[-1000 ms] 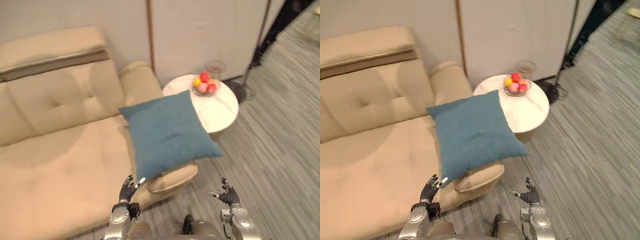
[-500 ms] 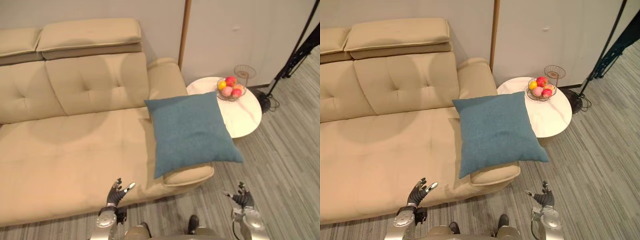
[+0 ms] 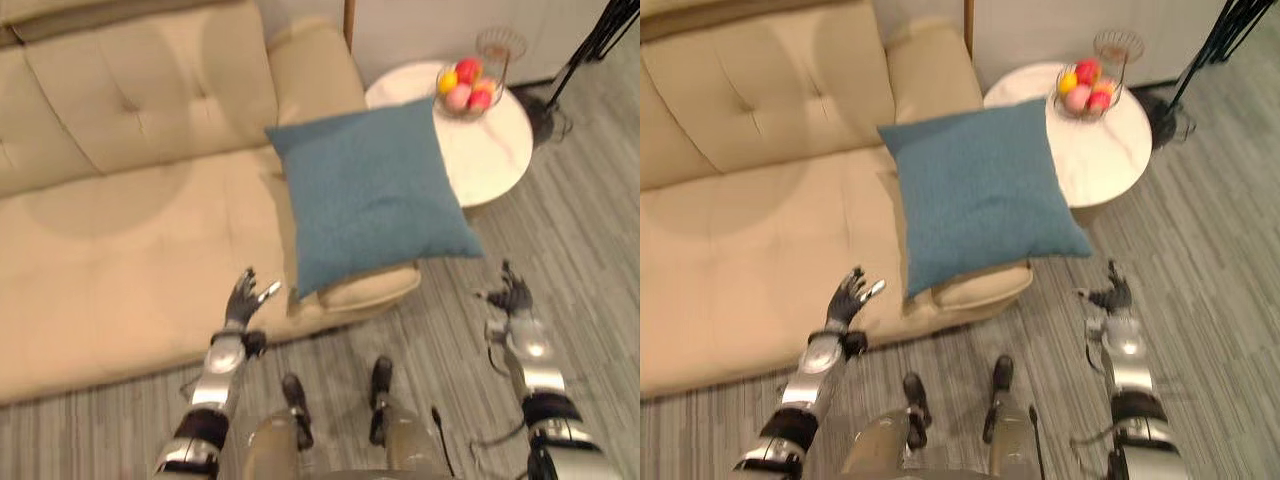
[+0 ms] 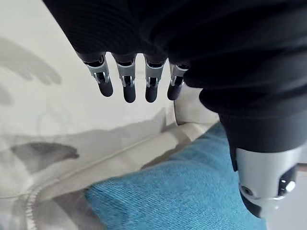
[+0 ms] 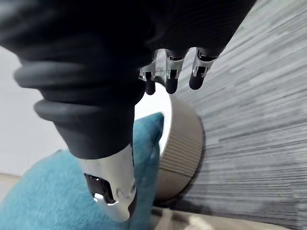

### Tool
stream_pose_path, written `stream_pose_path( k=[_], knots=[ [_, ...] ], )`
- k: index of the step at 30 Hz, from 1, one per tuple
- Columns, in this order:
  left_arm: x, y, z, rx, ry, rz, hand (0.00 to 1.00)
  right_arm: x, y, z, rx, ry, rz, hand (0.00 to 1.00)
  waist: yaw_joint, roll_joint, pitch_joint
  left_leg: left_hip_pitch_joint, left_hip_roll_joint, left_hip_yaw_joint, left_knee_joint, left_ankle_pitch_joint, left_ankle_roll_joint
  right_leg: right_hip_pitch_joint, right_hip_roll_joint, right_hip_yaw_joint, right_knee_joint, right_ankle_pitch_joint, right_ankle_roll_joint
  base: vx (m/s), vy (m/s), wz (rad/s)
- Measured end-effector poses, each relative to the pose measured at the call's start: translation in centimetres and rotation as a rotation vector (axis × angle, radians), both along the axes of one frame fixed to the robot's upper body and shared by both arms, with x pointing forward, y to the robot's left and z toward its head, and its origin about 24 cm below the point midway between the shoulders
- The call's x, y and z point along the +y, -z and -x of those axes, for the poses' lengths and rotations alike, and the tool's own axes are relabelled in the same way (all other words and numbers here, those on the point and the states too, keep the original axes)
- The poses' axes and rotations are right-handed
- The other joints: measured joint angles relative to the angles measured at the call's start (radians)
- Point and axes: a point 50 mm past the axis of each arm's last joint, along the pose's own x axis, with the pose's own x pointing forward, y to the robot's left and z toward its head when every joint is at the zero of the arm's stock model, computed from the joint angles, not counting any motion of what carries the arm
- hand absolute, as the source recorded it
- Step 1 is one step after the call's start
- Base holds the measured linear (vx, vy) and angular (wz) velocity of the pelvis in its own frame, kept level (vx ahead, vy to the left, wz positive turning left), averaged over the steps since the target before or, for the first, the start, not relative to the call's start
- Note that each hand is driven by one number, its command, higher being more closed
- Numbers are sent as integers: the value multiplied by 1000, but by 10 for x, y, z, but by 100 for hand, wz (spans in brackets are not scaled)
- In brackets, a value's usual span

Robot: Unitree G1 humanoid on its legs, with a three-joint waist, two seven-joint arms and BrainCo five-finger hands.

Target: Pick up cushions and gather them together orderly.

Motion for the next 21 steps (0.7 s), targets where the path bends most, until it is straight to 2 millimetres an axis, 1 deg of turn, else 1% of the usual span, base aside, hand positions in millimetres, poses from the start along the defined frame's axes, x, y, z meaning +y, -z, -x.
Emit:
stream_pose_path(
  k=[2,3,4,6,7,8,9,11,12,14,17,21],
  knots=[
    [-8,-30,-23,-96,10,6,0,14,-37,-29,-95,-56,33,0,0,1,25,-58,6,-4,28,3,3,-40,1,0,-8,22,-3,-81,-13,4],
    [-13,-50,-37,-157,13,18,0,21,-59,-44,-143,-70,54,0,0,1,52,-79,7,-9,40,6,8,-54,1,-3,-10,29,-5,-74,-10,7],
    [-15,-58,-42,-179,12,20,0,23,-68,-50,-162,-74,56,0,0,2,65,-85,8,-12,46,6,8,-54,1,-5,-10,30,-7,-68,0,9],
    [-26,-86,-61,-249,24,37,0,36,-102,-67,-240,-85,70,0,0,4,89,-129,9,-19,57,11,15,-89,1,-4,-10,42,-10,-67,-1,8],
    [-30,-95,-68,-268,26,45,0,42,-114,-73,-260,-93,78,0,-1,4,101,-143,8,-19,61,14,17,-100,0,-4,-10,47,-11,-54,-5,5],
    [-34,-102,-72,-279,33,48,100,45,-121,-77,-273,-100,84,0,-1,4,113,-147,8,-21,64,16,19,-103,0,-4,-10,50,-12,-58,-3,5],
    [-44,-118,-81,-307,59,56,100,54,-141,-83,-319,-107,82,100,-5,5,141,-155,7,-25,65,22,22,-109,-1,-4,-10,55,-17,-54,-5,7],
    [-56,-128,-86,-320,91,58,100,65,-155,-87,-353,-131,92,100,-15,5,144,-175,6,-31,62,30,24,-126,-1,-4,-10,58,-21,-41,-14,9],
    [-62,-137,-91,-329,85,80,100,78,-167,-91,-382,-163,106,100,-23,6,157,-177,6,-34,59,36,23,-128,1,-3,-10,60,-23,-27,-22,5],
    [-64,-141,-93,-328,65,127,100,85,-177,-92,-405,-184,128,100,-25,8,158,-177,6,-33,45,46,18,-137,3,0,-10,61,-25,-25,-33,-1],
    [-52,-145,-95,-331,35,155,100,91,-183,-92,-423,-212,149,100,-24,13,162,-168,13,-33,26,56,7,-137,13,4,-10,60,-26,-9,-54,-4],
    [-45,-153,-97,-350,11,171,100,106,-187,-86,-465,-279,162,100,-24,14,162,-149,17,-18,5,66,2,-138,22,20,-11,59,-28,17,-63,-13]
  ],
)
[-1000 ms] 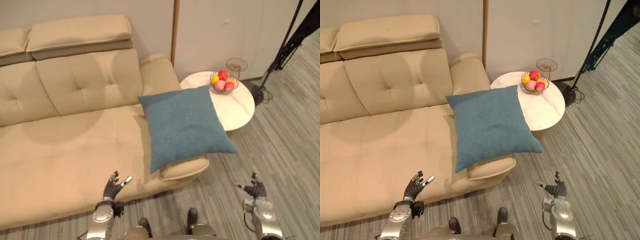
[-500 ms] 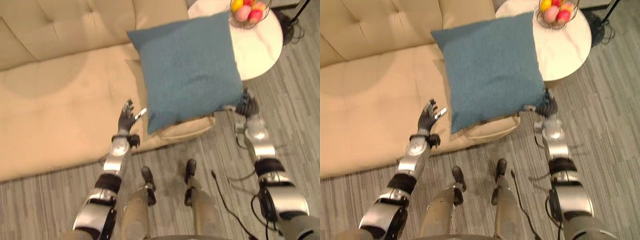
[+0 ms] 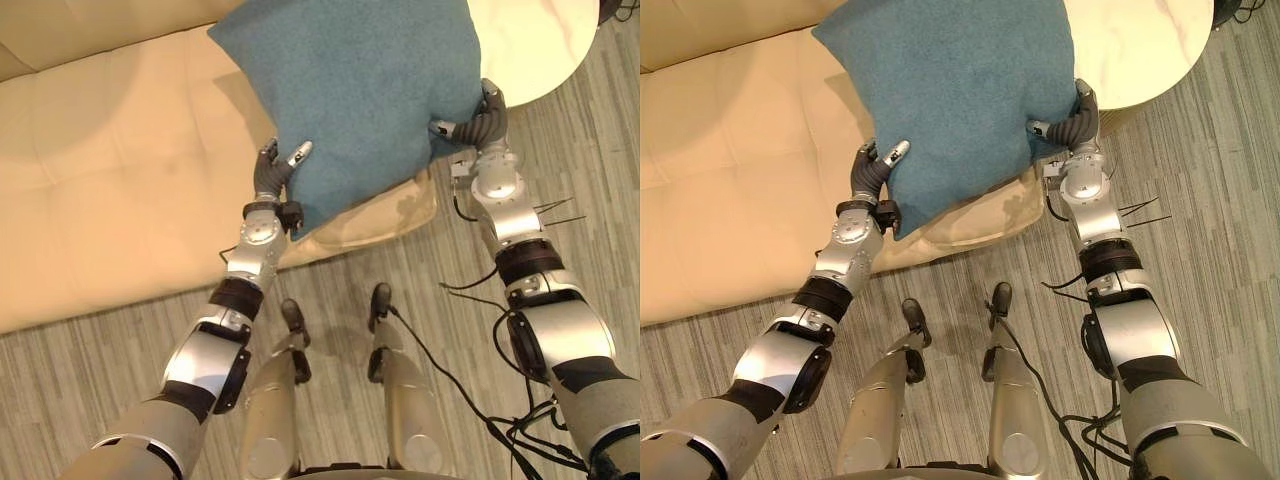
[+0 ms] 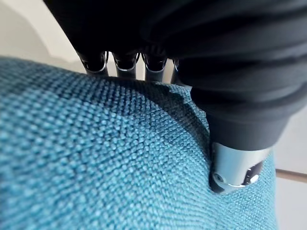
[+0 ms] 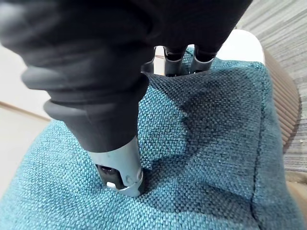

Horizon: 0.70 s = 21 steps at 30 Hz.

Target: Pick up cushions and gather them together orderly.

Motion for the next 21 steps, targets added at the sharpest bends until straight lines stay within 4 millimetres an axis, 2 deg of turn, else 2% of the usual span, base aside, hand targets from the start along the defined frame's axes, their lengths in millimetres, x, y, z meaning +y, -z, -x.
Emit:
stream_pose_path(
  k=[2,4,7,8,11,14,16,18,19,21],
  knots=[
    [3,-7,1,-28,-2,0,100,6,3,9,-31,-40,5,100,0,0,0,19,-1,9,-14,2,-2,8,2,9,-2,0,0,36,-41,-12],
    [2,-13,6,-71,12,9,100,7,21,19,-25,-70,-8,100,2,0,0,50,-1,6,-22,1,-3,44,5,9,-19,0,0,70,-27,1],
    [7,-5,28,-138,27,15,100,9,54,42,8,-114,-32,100,3,0,0,102,0,4,-31,-8,-12,108,10,13,-48,-1,0,80,-11,0],
    [8,2,38,-145,31,16,100,12,68,53,28,-132,-51,100,3,0,-1,121,0,2,-33,-14,-15,133,12,12,-61,-1,0,93,-8,-2],
    [12,25,59,-121,26,-1,100,19,92,74,64,-164,-108,100,0,0,-2,165,0,2,-34,-21,-18,183,14,13,-74,-4,2,63,-5,-2],
    [15,61,91,-45,10,4,100,27,118,107,109,-204,-174,100,1,1,-13,250,1,4,-46,-40,-19,265,17,12,-82,-24,9,54,6,-2],
    [16,89,118,35,-7,12,100,29,141,127,174,-222,-221,100,3,0,-92,274,-4,10,-73,-40,-20,275,17,17,-83,-33,14,67,19,-6],
    [18,103,139,77,-19,19,100,32,153,141,214,-234,-254,100,11,1,-137,312,-8,27,-96,-40,-20,293,18,32,-83,-39,19,82,20,-19],
    [18,107,149,88,-21,18,100,33,157,147,228,-241,-265,100,25,1,-150,334,-9,36,-103,-42,-23,306,18,40,-83,-41,21,75,22,-34],
    [20,112,168,101,-24,9,100,33,165,160,252,-255,-282,100,35,6,-176,364,-10,55,-101,-52,-26,320,16,56,-65,-49,30,38,26,-22]
  ],
)
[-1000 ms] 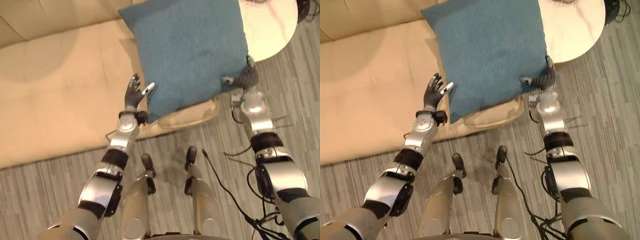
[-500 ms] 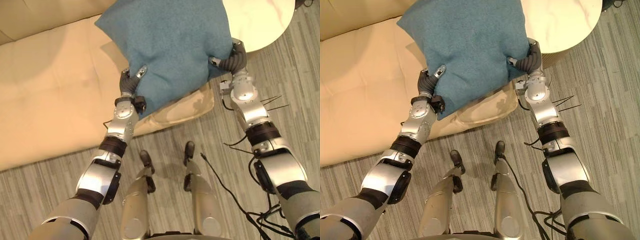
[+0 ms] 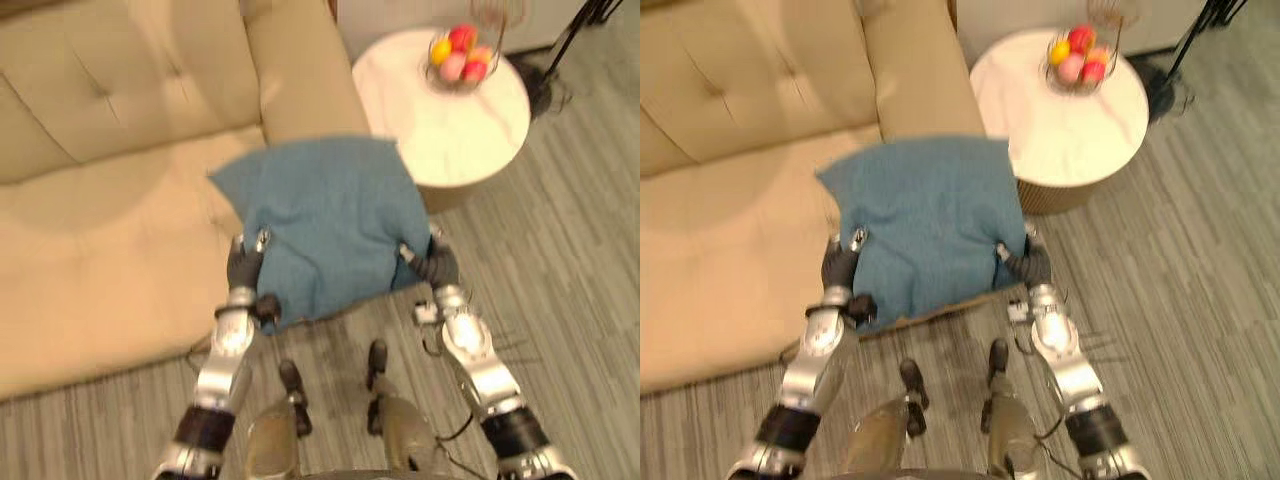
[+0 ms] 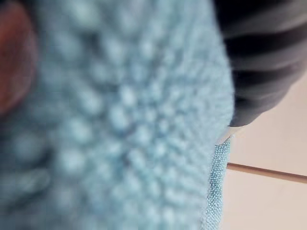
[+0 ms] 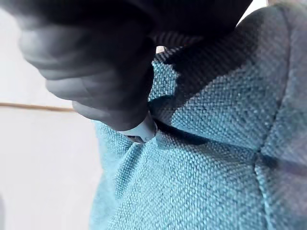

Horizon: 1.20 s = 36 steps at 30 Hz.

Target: Pick up cushions and gather them together orderly.

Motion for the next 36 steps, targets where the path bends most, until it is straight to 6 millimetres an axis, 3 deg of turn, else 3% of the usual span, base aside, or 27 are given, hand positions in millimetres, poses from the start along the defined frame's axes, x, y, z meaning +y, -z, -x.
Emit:
stream_pose_path(
  k=[3,4,5,6,7,9,10,11,12,13,16,17,18,19,22,26,29,33,36],
  knots=[
    [-2,3,5,5,3,1,100,-2,5,6,20,-2,-1,100,-9,14,-5,12,2,-27,7,-4,8,-20,-7,24,127,-44,44,-51,55,26],
    [-4,3,5,0,25,-12,100,-4,9,11,26,6,-4,100,-10,15,-11,15,12,-51,13,-9,19,-28,-7,63,198,-82,85,-41,28,82],
    [-5,3,5,-2,36,-24,100,-4,10,13,29,8,-9,100,-24,15,-11,15,10,-89,23,-4,36,-68,-29,103,419,-204,51,-4,-3,105],
    [-5,4,5,1,39,-25,100,-4,11,14,30,9,-12,100,-31,15,-12,15,0,-120,25,5,36,-76,-35,114,526,-247,43,4,-87,145],
    [-5,5,7,7,41,-24,100,-3,11,14,28,6,-16,100,-32,6,-19,9,-24,-174,33,30,30,-64,-42,141,634,-301,56,2,-108,118],
    [-5,7,8,12,38,-18,100,-2,9,13,20,0,-12,100,-7,21,-34,-30,-36,-224,38,52,26,-42,-38,153,576,-323,66,-52,-105,91],
    [-6,6,8,8,35,-10,100,-2,8,12,13,-3,-9,100,6,45,-63,-83,-33,-263,18,86,20,-28,-25,137,470,-326,68,-84,-121,78],
    [-5,4,8,-12,34,-10,100,-2,5,9,0,-7,-10,100,26,48,-71,-130,-26,-286,7,117,12,-11,-22,131,384,-354,58,-91,-132,77],
    [-6,4,8,-13,33,-3,100,-2,3,8,-6,-9,-6,100,26,56,-71,-152,-27,-308,6,133,10,-10,-19,117,360,-363,54,-120,-153,85],
    [-10,7,10,0,33,16,100,-4,6,6,4,-7,4,100,21,80,-70,-177,-10,-350,-1,164,0,-8,1,67,344,-346,42,-189,-163,85],
    [-13,13,15,34,44,44,100,-6,15,7,45,3,15,100,15,74,-75,-169,-1,-323,-83,312,-25,-5,6,-4,365,-350,-2,-214,-97,82],
    [-15,14,16,40,60,49,100,-9,15,7,44,16,15,100,12,63,-70,-172,-1,-261,-63,253,-14,-5,-18,-55,355,-343,-21,-250,-42,85],
    [-19,14,16,43,77,51,100,-12,17,9,51,26,15,100,8,47,-73,-188,-12,-178,68,161,60,0,-48,-81,337,-318,-16,-253,-40,88],
    [-19,14,16,42,86,52,100,-13,18,9,55,31,15,100,-6,34,-75,-184,-17,-145,146,105,71,2,-71,-95,316,-299,-11,-149,-40,72],
    [-21,15,15,42,97,60,100,-15,18,9,54,41,15,100,-12,44,-82,-85,6,-98,142,-48,19,15,-74,-111,226,-236,10,-156,74,35],
    [-18,20,15,67,103,52,100,-11,21,12,68,54,-23,100,-4,27,-90,-79,-35,-106,97,-45,28,64,-88,-108,123,-165,32,-79,134,16],
    [-16,20,16,68,104,43,100,-8,21,12,72,54,-42,100,-2,21,-98,-95,-52,-109,120,-58,46,66,-104,-106,115,-154,45,-31,122,11],
    [-16,21,19,74,100,45,100,-7,21,12,72,54,-46,100,-3,8,-107,-120,-55,-108,164,-84,63,60,-113,-106,123,-163,54,14,68,3],
    [-16,20,22,70,113,49,100,-7,22,13,77,56,-49,100,-7,0,-111,-134,-69,-112,215,-133,71,32,-138,-106,207,-223,55,64,68,6]
  ],
)
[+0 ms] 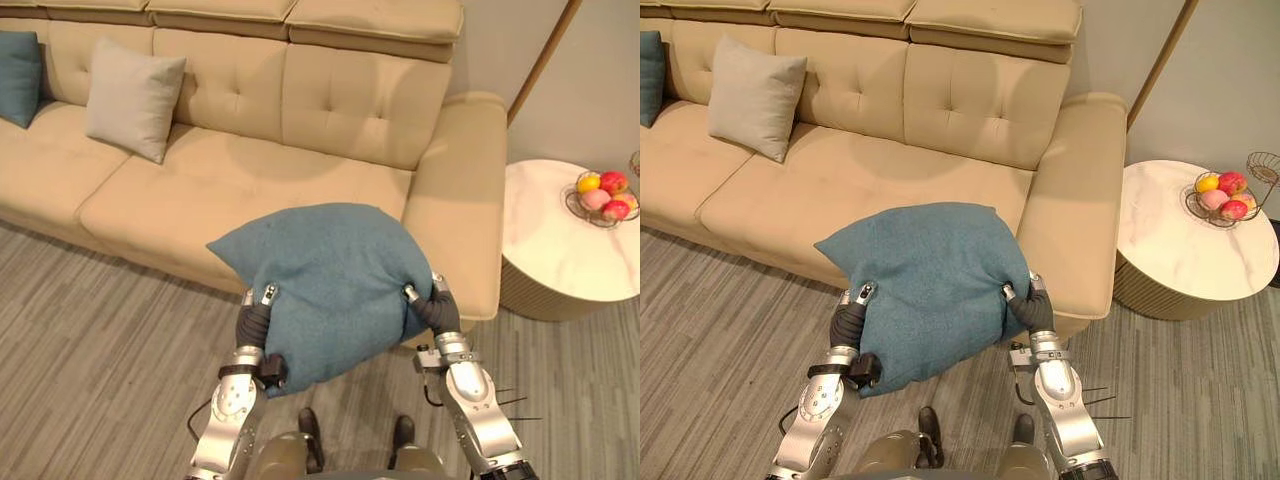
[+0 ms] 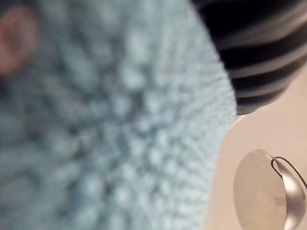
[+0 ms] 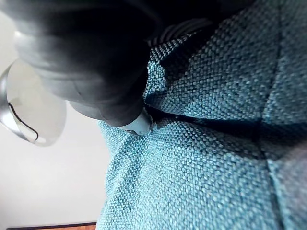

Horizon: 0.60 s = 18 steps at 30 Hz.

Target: Pick up cushions and gather them together orderly.

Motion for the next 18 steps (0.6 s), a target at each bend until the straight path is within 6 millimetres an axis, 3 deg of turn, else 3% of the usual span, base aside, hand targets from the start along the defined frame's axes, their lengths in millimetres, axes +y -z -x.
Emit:
stream_pose_path(
  k=[1,3,4,5,8,11,13,14,15,16,17,18],
  knots=[
    [0,1,1,7,2,-1,100,0,1,1,5,1,1,100,-3,-2,0,7,-10,-21,12,-19,5,-12,-17,0,69,-34,-27,129,49,22],
    [0,2,1,15,4,-2,100,-1,7,0,29,2,5,100,-4,-1,0,35,-24,-38,11,-41,30,-96,-42,35,292,-19,-54,188,60,19],
    [0,2,1,18,4,-5,100,0,12,0,51,2,7,100,-4,2,2,58,-22,-50,1,-41,39,-155,-40,59,397,-18,-84,237,42,25],
    [1,3,2,21,5,-12,100,2,19,2,81,-5,7,100,-16,6,2,82,-11,-79,-2,-54,54,-179,-3,63,419,-65,-77,273,5,35],
    [3,4,2,27,5,-19,100,2,20,0,85,-20,14,100,-32,-1,1,117,-13,-114,-19,-80,49,-235,80,58,304,-77,-65,247,-38,37],
    [2,5,2,29,9,-21,100,-2,21,2,91,-22,28,100,-65,2,4,209,-32,-149,-67,-95,5,-237,151,51,39,50,-71,414,-87,59],
    [0,7,2,37,21,-32,100,-5,25,10,111,-7,23,100,-85,-23,-10,256,-62,-184,-49,-151,-30,-222,145,57,13,181,-141,487,-167,71],
    [-7,13,3,59,34,-17,100,-12,27,14,121,7,38,100,-83,34,-27,266,-19,-198,6,-181,-59,-218,167,27,65,137,-141,506,-184,54],
    [-11,11,2,50,38,-3,100,-14,23,14,107,19,36,100,-89,53,-27,202,29,-175,174,-182,-73,-191,191,7,64,109,-147,501,-186,38],
    [-12,10,2,47,37,4,100,-14,21,14,98,20,36,100,-84,59,-25,160,63,-157,287,-168,-95,-169,207,2,58,100,-157,530,-176,4],
    [-13,10,2,46,31,16,100,-15,15,16,78,23,33,100,-65,65,-21,85,138,-116,505,-119,-129,-114,247,6,46,85,-180,499,-173,-41],
    [-13,10,3,49,27,19,100,-15,8,19,50,29,26,100,-39,63,-21,52,200,-74,652,-118,-124,-58,277,24,34,62,-194,585,-167,-57]
  ],
)
